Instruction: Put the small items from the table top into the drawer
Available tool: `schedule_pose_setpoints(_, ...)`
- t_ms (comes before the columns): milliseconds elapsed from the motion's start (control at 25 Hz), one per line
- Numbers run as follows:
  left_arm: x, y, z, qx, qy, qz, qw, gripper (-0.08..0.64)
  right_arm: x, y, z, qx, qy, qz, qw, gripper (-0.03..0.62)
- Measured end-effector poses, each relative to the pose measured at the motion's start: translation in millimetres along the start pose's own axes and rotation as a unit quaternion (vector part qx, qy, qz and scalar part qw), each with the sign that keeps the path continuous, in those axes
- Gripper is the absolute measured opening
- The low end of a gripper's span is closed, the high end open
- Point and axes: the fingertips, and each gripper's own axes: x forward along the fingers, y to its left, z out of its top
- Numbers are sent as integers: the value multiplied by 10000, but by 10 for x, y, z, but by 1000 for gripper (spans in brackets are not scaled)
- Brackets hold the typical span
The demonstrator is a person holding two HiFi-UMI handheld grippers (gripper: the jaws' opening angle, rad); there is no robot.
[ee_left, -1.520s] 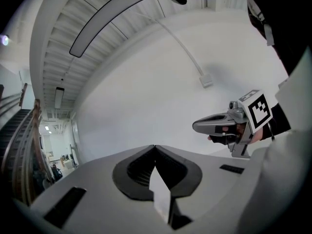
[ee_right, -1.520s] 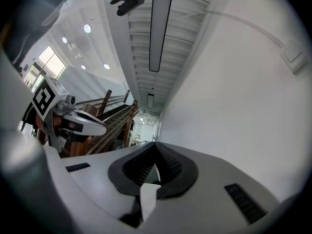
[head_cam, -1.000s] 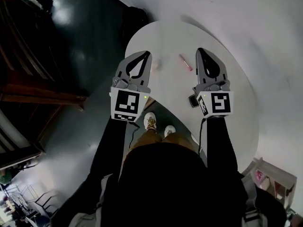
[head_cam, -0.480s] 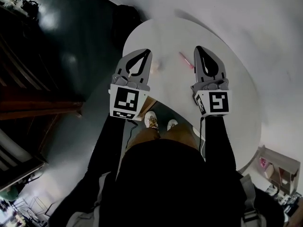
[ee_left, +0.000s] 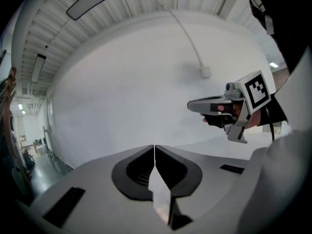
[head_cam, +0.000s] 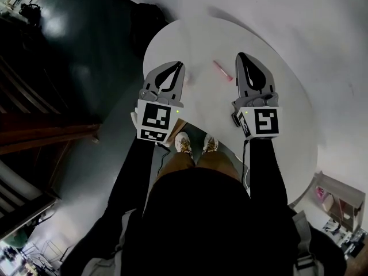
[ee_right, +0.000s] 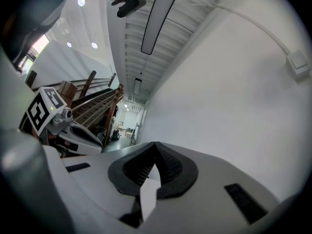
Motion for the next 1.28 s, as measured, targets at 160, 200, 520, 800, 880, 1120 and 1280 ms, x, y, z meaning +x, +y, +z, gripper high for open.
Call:
schedule_pose_setpoints(160,205,-87,-536,-876,641,-270,9937,111,-30,-46,-44,-19,81,-7,10000,26)
schedule_pose_setpoints(200,258,-119,-689,-1017,844,-314,9907,185,-37,-64,-57,-21,97,-7,10000,26)
schedule_pose_setpoints(520,457,-222,-1997,-1207,2596,-47,9581,218,-110,-148,-216,-8,312,-39,9995,26)
schedule_pose_setpoints(800,545,-318,-2424,-1476,3143,92,9377,218,-136,-74,-326,-53,492,158,9986,26)
schedule_pose_setpoints(880,587,-349,-2501,-1544,3282,63,9319,218,-131,-47,-352,-59,533,231,9983,26)
schedule_pose_setpoints(1120,613,-289,-2533,-1608,3188,205,9339,121,-134,-38,-422,-10,627,306,9976,26)
schedule_pose_setpoints(1280,594,-193,-2219,-1569,2850,267,9452,121,-70,-44,-389,4,547,324,9980,26)
